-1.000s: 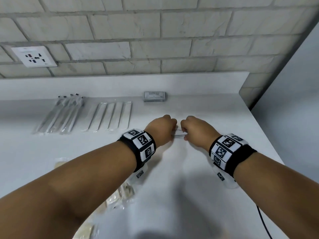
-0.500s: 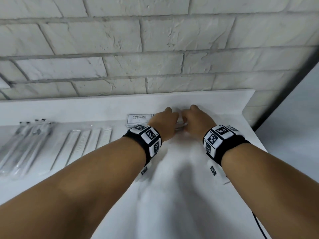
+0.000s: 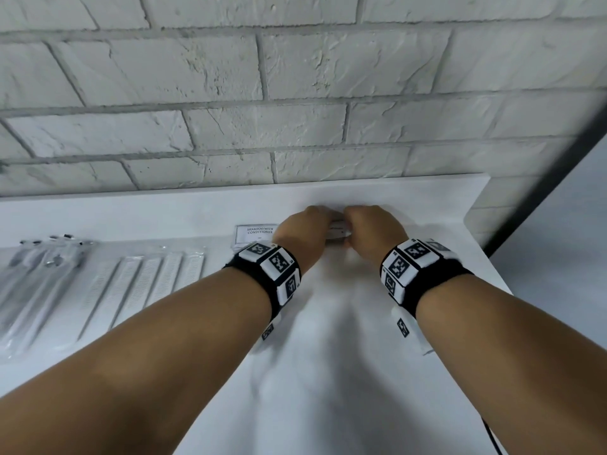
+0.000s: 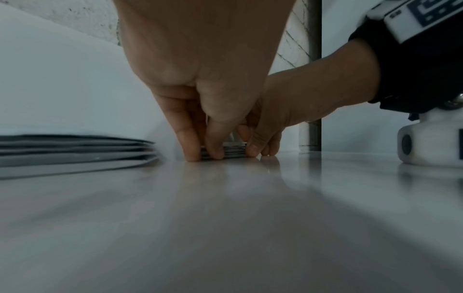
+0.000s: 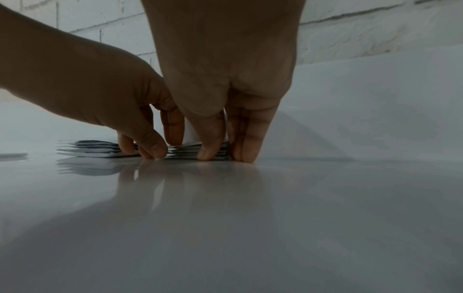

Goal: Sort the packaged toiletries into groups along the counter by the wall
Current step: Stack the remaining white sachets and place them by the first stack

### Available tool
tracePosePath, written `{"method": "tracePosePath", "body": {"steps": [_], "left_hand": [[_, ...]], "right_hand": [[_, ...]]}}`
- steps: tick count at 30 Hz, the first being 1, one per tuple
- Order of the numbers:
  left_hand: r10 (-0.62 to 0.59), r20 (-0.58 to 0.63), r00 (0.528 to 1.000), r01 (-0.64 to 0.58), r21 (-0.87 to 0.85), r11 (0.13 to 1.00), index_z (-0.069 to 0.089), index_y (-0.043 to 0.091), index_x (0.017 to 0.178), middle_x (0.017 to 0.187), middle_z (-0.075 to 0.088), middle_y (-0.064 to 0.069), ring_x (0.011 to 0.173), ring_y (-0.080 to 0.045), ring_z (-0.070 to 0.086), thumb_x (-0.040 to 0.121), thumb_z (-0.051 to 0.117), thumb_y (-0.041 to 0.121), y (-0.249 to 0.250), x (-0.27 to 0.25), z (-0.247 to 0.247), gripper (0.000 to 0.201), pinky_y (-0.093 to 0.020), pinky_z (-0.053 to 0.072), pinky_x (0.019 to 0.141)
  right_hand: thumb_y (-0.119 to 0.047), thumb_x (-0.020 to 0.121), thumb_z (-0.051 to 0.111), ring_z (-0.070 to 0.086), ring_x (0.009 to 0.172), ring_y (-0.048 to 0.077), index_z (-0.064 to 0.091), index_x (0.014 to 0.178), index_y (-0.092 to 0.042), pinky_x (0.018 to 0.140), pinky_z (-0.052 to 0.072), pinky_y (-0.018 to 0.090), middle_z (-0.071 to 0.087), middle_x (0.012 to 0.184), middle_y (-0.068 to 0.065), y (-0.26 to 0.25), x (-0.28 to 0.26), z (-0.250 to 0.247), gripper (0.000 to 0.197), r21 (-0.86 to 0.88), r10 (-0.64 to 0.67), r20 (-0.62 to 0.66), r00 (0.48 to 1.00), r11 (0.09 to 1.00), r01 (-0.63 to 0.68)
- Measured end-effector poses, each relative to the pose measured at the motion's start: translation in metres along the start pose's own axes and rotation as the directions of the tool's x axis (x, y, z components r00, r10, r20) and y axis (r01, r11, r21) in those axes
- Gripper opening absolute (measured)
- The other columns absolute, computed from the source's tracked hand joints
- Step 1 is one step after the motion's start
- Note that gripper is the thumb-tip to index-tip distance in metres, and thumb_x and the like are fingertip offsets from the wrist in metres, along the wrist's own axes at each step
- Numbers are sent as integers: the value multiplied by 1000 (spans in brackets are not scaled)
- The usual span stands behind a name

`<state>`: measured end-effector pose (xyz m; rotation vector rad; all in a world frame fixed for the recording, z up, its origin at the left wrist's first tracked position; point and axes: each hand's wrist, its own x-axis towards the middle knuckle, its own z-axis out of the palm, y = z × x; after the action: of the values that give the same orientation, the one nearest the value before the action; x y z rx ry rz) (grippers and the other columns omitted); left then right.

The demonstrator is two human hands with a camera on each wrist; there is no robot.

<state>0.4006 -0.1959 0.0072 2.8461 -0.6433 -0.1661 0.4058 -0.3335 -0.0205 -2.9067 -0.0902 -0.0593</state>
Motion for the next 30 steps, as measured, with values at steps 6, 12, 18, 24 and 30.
{"method": "tracePosePath", "body": {"steps": [6, 12, 18, 24, 30], "left_hand": [[-31, 10, 999, 31, 24, 999, 47, 16, 133, 130, 48, -15, 111, -38, 56, 92, 47, 5, -4, 5, 4, 43, -39, 45, 88], [-93, -120, 988, 83, -85, 993, 43, 13, 123, 116, 53, -9, 95, -34, 62, 86, 68, 20, -20, -15, 2, 45, -44, 54, 77], [-139, -175, 975, 114, -144, 983, 55, 15, 105, 104, 59, -3, 92, -24, 60, 87, 64, 33, -55, -98, -17, 27, -35, 49, 79], [-313, -9, 950, 309, -139, 941, 61, 22, 110, 107, 65, 5, 98, -16, 59, 85, 67, 40, -117, -225, -34, 31, -32, 49, 85], [-438, 88, 895, 443, -48, 895, 59, 23, 118, 120, 59, 2, 108, -18, 56, 84, 66, 47, -165, -328, -26, 42, -36, 47, 93]], "right_hand": [[-9, 80, 68, 62, 97, 35, 58, 99, -6, 71, 40, 31, 66, 103, 15, 0, -4, -4, 21, 36, 48, 10, 999, 998, -48], [-15, 71, 82, 59, 103, 30, 50, 108, -4, 74, 41, 29, 62, 106, 13, 12, -21, -16, 51, 96, 248, 156, 956, 960, -264], [-28, 86, 66, 52, 119, 25, 62, 121, -9, 98, 41, 30, 59, 129, 8, 8, -73, -33, 40, -24, 214, 286, 934, 976, -217], [-47, 91, 49, 48, 121, 31, 47, 136, -25, 94, 44, 37, 42, 134, 12, -46, -153, -26, 51, -279, 163, 424, 891, 959, -42], [-42, 92, 48, 54, 103, 32, 53, 122, -15, 77, 42, 34, 45, 122, 14, -134, -216, -4, 41, -305, 70, 461, 884, 949, 84]]}}
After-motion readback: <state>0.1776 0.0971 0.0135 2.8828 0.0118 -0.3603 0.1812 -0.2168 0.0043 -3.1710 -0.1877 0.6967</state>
